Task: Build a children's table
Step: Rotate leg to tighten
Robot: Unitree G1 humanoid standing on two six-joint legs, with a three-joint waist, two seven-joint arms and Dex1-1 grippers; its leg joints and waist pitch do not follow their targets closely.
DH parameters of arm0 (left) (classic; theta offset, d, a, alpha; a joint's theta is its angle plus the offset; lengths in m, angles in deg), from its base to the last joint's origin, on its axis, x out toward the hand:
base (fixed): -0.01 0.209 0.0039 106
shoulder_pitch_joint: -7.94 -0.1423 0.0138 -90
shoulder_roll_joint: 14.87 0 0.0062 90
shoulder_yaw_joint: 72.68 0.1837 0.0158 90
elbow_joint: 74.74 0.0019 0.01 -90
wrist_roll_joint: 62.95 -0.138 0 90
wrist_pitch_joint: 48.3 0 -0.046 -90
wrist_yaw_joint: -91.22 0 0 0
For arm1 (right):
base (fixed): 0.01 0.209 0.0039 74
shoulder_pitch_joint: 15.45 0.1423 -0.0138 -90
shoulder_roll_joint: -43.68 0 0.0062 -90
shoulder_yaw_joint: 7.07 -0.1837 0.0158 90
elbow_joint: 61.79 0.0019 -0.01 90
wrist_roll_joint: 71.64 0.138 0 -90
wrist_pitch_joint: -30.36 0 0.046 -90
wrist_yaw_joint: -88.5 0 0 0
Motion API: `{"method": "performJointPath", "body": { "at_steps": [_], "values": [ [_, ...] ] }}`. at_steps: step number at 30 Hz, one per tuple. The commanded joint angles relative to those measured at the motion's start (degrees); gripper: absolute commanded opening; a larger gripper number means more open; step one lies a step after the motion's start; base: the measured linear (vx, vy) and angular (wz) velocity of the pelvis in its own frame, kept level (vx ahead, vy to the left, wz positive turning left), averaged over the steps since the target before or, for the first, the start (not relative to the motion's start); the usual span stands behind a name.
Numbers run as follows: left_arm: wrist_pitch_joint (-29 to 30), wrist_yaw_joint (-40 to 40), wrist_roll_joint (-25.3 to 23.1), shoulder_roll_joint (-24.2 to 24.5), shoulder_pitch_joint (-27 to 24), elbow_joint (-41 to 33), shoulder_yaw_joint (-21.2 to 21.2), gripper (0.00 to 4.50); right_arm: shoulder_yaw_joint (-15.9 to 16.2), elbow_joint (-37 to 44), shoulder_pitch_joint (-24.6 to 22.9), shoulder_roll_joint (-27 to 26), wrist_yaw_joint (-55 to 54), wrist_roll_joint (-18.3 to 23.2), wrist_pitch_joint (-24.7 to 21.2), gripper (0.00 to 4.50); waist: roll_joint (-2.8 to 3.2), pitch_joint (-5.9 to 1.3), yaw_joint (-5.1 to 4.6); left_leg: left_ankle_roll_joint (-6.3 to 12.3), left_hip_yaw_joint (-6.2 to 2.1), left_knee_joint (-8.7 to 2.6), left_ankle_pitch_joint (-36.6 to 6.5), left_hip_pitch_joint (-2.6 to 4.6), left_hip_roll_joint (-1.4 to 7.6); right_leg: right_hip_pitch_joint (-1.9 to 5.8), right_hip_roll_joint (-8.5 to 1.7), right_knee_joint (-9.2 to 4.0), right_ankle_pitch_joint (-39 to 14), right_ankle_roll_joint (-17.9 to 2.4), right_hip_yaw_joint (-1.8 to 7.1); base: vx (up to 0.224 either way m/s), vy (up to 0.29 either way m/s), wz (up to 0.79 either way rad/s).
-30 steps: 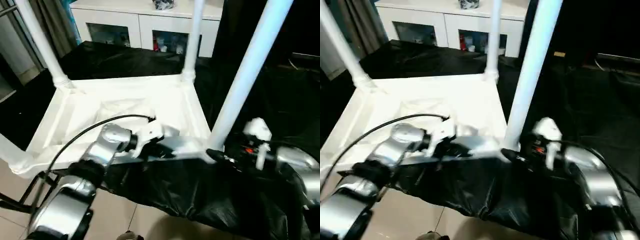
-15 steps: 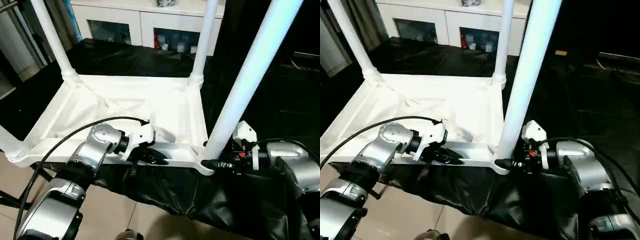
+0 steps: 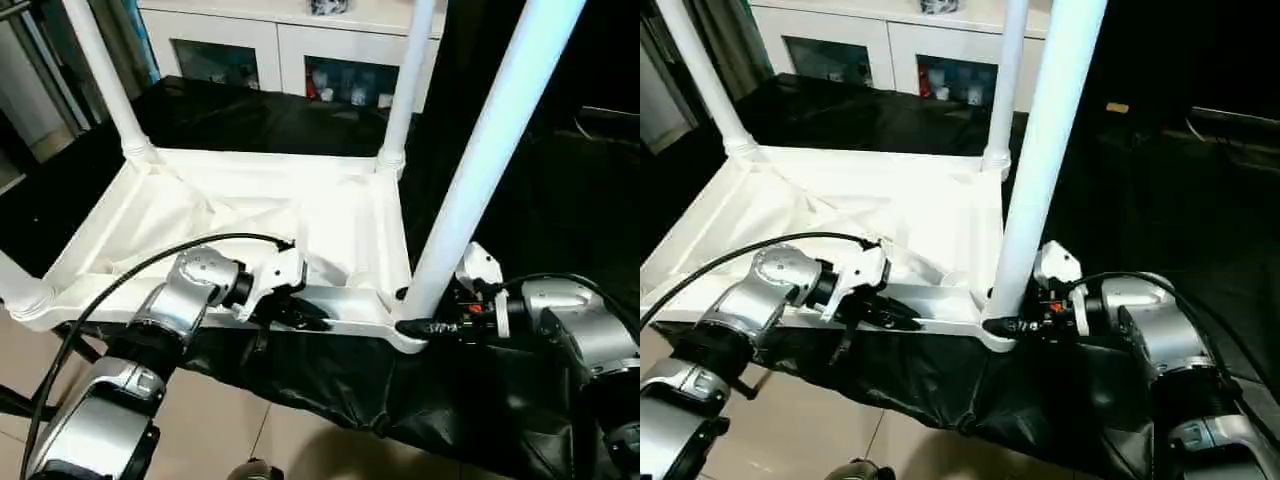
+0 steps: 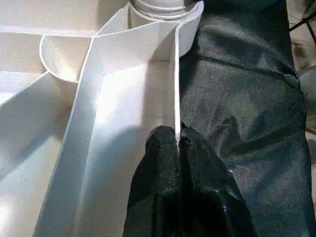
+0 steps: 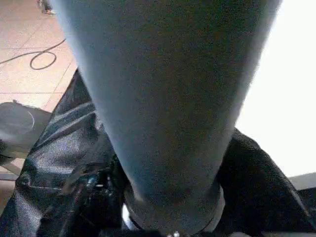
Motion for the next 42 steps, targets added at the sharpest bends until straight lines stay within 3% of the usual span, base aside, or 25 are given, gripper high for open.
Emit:
{"method": "performJointPath", "body": {
  "at_steps": [1, 8, 10, 14, 15, 17, 18, 20, 21, 23, 25, 26, 28, 30, 32, 34, 35, 38, 40, 42],
  "values": [
    [1.4, 0.55, 1.42, -0.44, 0.06, -0.85, -0.55, 0.0, 0.86, -0.08, -0.81, -1.51, -0.86, 0.39, -1.52, 2.3, -0.92, -4.06, 0.25, 5.67, -1.94, -3.46, -7.64, 1.16, 4.12, 2.95, -4.73, -3.61, -4.74, -15.44, 3.28, 0.0, 0.0, 0.0],
    [3.55, 6.76, 0.74, -3.16, 1.44, 1.26, -1.6, 0.0, -2.25, 1.91, -4.44, -5.67, -9.04, 1.76, -2.22, 2.07, -1.15, -3.75, 0.02, 2.88, -2.15, -3.99, -11.65, 1.53, 4.18, 2.88, -4.9, -4.55, -11.66, -13.78, 3.4, 0.0, 0.0, 0.0],
    [4.7, 11.03, 0.32, -6.19, 2.2, 2.43, -1.82, 0.0, -3.04, 3.8, -7.11, -9.19, -14.8, 1.8, -3.17, 2.03, -1.11, -3.62, -0.1, 2.29, -2.08, -4.19, -12.21, 1.59, 4.18, 2.76, -4.76, -4.86, -12.97, -12.92, 3.52, 0.0, 0.0, 0.0],
    [6.06, 18.54, -0.6, -11.19, 3.57, 4.47, -2.0, 0.0, -3.16, 4.57, -9.18, -15.2, -23.96, 0.33, -3.72, 1.98, -0.96, -2.9, -0.59, -0.23, -2.49, -4.9, -18.58, 2.52, 4.15, 2.36, -5.11, -6.12, -21.23, -11.31, 3.46, 0.0, 0.0, 0.0],
    [6.06, 18.54, -0.6, -11.19, 3.57, 4.47, -2.0, 0.0, -3.16, 4.57, -9.18, -15.2, -23.96, 0.33, -3.72, 1.98, -1.13, -2.81, -0.75, -1.05, -2.67, -4.9, -21.19, 3.0, 3.98, 2.36, -5.3, -6.67, -26.04, -9.97, 3.32, 0.0, 0.0, 0.0],
    [7.23, 24.44, -0.42, -15.58, 4.69, 6.07, -2.74, 0.0, -4.35, 1.13, -7.41, -22.03, -35.76, -2.1, -3.92, 1.96, -0.44, -2.42, -1.47, -2.52, -3.14, -5.23, -24.81, 3.35, 3.9, 2.0, -5.31, -7.32, -30.95, -8.22, 3.24, 0.0, 0.0, 0.0],
    [7.43, 25.83, -0.36, -16.8, 4.9, 6.39, -2.89, 0.0, -5.07, -0.93, -6.14, -24.31, -40.07, -2.83, -4.08, 1.96, -0.56, -2.29, -1.76, -3.06, -3.27, -5.25, -26.44, 3.58, 3.86, 1.85, -5.3, -7.53, -32.83, -7.63, 3.05, 0.0, 0.0, 0.0],
    [7.39, 26.83, -0.39, -17.98, 5.0, 6.64, -2.88, 0.0, -5.82, -3.53, -4.24, -27.23, -45.04, -3.7, -3.88, 1.96, -0.49, -2.03, -2.74, -4.23, -3.79, -4.98, -30.49, 4.34, 3.44, 1.52, -5.35, -8.47, -38.56, -5.36, 2.15, 0.0, 0.0, 0.0],
    [7.36, 26.98, -0.43, -18.27, 5.01, 6.69, -2.85, 0.0, -5.98, -4.06, -3.75, -28.11, -46.37, -4.01, -3.79, 1.96, -0.36, -2.27, -3.19, -4.09, -4.19, -5.17, -30.94, 4.03, 3.35, 2.28, -5.4, -8.69, -38.85, -3.9, 1.77, 0.0, 0.0, 0.0],
    [7.13, 26.43, -0.36, -18.45, 4.94, 6.75, -2.95, 0.0, -5.81, -3.94, -3.09, -29.8, -47.21, -4.06, -3.64, 1.96, 0.26, -2.61, -3.43, -3.48, -4.23, -5.88, -30.54, 4.05, 3.58, 2.4, -5.24, -8.66, -33.39, -4.62, 2.16, 0.0, 0.0, 0.0],
    [6.37, 25.11, -0.48, -17.84, 4.75, 6.66, -3.09, 0.0, -5.19, -2.85, -3.04, -30.19, -47.01, -4.73, -1.94, 1.96, -0.42, -2.75, -3.42, -2.59, -3.97, -6.21, -28.27, 3.61, 3.66, 2.59, -5.22, -8.33, -29.51, -5.97, 2.66, 0.0, 0.0, 0.0],
    [6.05, 24.41, -0.41, -17.39, 4.6, 6.46, -3.16, 0.0, -5.41, -2.66, -3.1, -29.79, -46.68, -4.6, -1.47, 2.66, -0.33, -2.69, -3.33, -2.35, -3.9, -6.24, -27.62, 3.46, 3.67, 2.52, -5.26, -8.19, -28.83, -6.43, 2.86, 0.0, 0.0, 0.0],
    [5.78, 23.76, -0.36, -16.71, 4.47, 6.39, -3.32, 0.0, -5.88, -2.43, -3.2, -28.99, -45.74, -4.24, -1.0, 2.66, -0.41, -2.91, -3.25, -1.44, -3.78, -6.33, -24.45, 2.83, 3.77, 2.96, -5.44, -7.55, -25.48, -7.96, 3.29, 0.0, 0.0, 0.0],
    [4.51, 22.52, -0.61, -15.41, 4.27, 6.56, -3.33, 0.0, -6.73, -2.3, -3.27, -27.5, -43.97, -4.64, 0.11, 2.86, -0.43, -2.96, -3.09, -0.7, -3.48, -6.23, -22.73, 2.79, 3.76, 2.81, -5.36, -7.47, -23.56, -8.65, 3.45, 0.0, 0.0, 0.0],
    [3.88, 20.09, -0.35, -13.89, 3.59, 5.82, -3.15, 0.0, -6.94, -1.04, -3.69, -25.14, -39.34, -2.96, -0.57, 3.15, -0.67, -2.9, -2.9, 0.21, -3.16, -6.0, -21.64, 2.93, 3.62, 2.84, -5.45, -7.63, -23.87, -9.16, 3.55, 0.0, 0.0, 0.0],
    [3.29, 17.21, -0.16, -12.13, 2.93, 4.95, -2.82, 0.0, -6.66, 0.9, -4.33, -22.23, -33.71, -1.02, -2.23, 3.16, -0.73, -3.05, -2.57, 1.25, -3.11, -5.9, -19.86, 2.77, 3.72, 3.21, -5.51, -7.48, -22.77, -9.25, 3.62, 0.0, 0.0, 0.0],
    [3.03, 15.78, -0.06, -11.33, 2.67, 4.57, -2.67, 0.0, -6.39, 1.76, -4.62, -20.84, -31.17, -0.36, -3.08, 3.54, -0.71, -3.16, -2.4, 2.11, -2.96, -5.86, -17.93, 2.48, 3.9, 3.35, -5.36, -7.13, -20.29, -9.69, 3.68, 0.0, 0.0, 0.0],
    [2.76, 13.47, 0.28, -9.94, 2.41, 3.89, -2.66, 0.0, -5.16, 1.94, -4.85, -17.88, -27.8, -1.17, -3.21, 3.59, -0.71, -3.32, -2.48, 2.25, -2.82, -5.81, -16.22, 2.33, 3.94, 3.35, -5.14, -6.62, -17.68, -11.18, 3.47, 0.0, 0.0, 0.0],
    [2.5, 8.71, 1.15, -7.54, 2.11, 2.67, -2.58, 0.0, -3.13, 1.65, -4.89, -13.22, -21.25, -2.35, -2.76, 3.62, -0.59, -3.55, -2.07, 2.77, -2.48, -5.47, -14.23, 2.4, 4.01, 3.44, -5.06, -6.24, -14.6, -12.26, 3.45, 0.0, 0.0, 0.0],
    [2.33, 7.87, 1.25, -6.99, 2.11, 2.49, -2.55, 0.0, -2.67, 1.68, -4.9, -12.21, -19.41, -2.4, -2.65, 3.62, -0.59, -3.89, -1.67, 3.93, -2.25, -5.14, -11.2, 2.22, 4.06, 3.51, -4.87, -5.54, -9.51, -13.48, 3.46, 0.0, 0.0, 0.0]
  ]
}}
